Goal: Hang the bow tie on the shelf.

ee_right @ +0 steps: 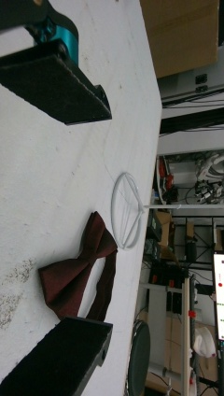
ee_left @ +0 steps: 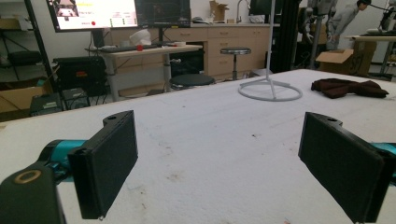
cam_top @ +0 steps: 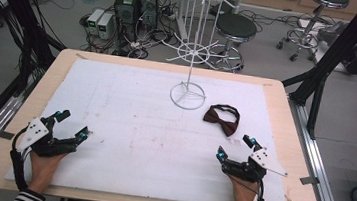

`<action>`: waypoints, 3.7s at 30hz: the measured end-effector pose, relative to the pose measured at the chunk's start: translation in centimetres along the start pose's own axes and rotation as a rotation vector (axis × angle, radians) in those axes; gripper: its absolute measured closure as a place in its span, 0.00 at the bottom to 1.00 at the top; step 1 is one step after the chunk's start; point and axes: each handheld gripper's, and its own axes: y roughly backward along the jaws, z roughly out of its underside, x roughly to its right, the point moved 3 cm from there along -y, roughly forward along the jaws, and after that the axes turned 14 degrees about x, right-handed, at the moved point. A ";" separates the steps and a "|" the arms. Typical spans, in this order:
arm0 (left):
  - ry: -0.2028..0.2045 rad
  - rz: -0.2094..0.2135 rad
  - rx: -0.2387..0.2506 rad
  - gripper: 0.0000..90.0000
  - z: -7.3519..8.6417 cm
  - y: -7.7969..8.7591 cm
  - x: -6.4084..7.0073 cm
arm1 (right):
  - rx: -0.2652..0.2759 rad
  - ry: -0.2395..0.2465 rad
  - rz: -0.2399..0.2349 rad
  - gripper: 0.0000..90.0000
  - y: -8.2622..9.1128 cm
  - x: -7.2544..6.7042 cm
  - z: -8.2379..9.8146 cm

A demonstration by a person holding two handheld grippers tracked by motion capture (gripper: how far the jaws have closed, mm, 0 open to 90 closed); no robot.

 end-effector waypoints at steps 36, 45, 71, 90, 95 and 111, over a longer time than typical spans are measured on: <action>0.009 -0.004 0.004 0.13 0.0 0.0 -0.1 | -0.123 0.044 -0.083 0.01 -2.1 1.3 -4.3; 0.011 -0.007 0.004 0.13 0.0 0.0 -0.1 | -0.242 0.058 -0.146 0.01 -4.1 2.0 -5.7; 0.018 -0.007 0.007 0.13 0.0 0.0 -0.1 | -0.583 0.166 -0.290 0.01 -10.6 4.3 -7.7; 0.014 -0.006 0.004 0.13 0.0 0.0 -0.1 | -0.731 0.174 -0.344 0.01 -14.0 5.7 -4.4; 0.013 -0.006 0.005 0.13 0.0 0.0 -0.1 | -0.773 0.177 -0.347 0.01 -14.3 6.1 -3.4; 0.009 -0.005 0.004 0.13 0.0 0.0 -0.1 | -0.836 0.192 -0.337 0.02 -15.0 6.3 -1.8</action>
